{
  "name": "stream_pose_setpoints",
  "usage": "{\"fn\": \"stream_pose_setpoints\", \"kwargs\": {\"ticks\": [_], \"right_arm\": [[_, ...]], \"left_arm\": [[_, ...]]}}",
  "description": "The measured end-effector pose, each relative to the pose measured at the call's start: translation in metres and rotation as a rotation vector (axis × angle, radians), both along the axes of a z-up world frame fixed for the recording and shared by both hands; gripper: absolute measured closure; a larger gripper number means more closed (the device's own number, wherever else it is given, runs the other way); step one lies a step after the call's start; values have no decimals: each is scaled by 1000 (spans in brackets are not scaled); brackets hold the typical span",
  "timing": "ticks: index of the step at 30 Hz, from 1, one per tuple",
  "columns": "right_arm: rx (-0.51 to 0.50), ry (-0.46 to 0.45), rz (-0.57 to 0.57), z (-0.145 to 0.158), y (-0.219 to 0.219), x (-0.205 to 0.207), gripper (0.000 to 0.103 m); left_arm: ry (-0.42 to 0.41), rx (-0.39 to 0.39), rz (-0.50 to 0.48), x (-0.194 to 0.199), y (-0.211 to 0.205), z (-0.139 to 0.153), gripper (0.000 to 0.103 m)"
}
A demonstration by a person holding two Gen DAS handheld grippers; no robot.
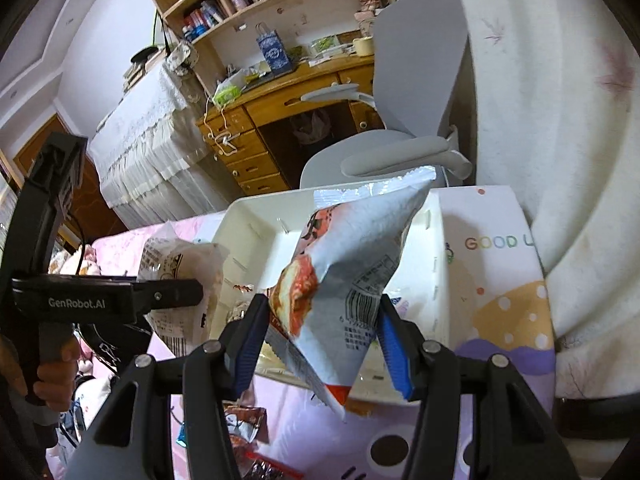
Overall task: Organize snacks
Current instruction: 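Carry both packets over the white tray and open both tools to release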
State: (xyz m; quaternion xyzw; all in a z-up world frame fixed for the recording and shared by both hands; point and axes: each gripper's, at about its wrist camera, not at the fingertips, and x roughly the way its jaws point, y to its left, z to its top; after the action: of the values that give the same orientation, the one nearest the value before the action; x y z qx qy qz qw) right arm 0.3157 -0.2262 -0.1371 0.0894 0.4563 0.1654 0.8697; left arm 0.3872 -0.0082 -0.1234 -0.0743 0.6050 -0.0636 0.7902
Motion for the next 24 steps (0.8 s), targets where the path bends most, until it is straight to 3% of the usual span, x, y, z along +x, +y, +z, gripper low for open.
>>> {"fn": "stream_pose_setpoints", "kwargs": {"ticks": [6, 14, 24], "right_arm": [[-22, 4, 18, -12, 10, 12, 49], [-40, 34, -21, -21, 7, 15, 44], [-11, 53, -58, -14, -5, 3, 43]], "left_arm": [[-22, -35, -16, 9, 2, -12, 27], [-22, -46, -16, 13, 0, -17, 16], [-29, -45, -2, -2, 0, -1, 16]]}}
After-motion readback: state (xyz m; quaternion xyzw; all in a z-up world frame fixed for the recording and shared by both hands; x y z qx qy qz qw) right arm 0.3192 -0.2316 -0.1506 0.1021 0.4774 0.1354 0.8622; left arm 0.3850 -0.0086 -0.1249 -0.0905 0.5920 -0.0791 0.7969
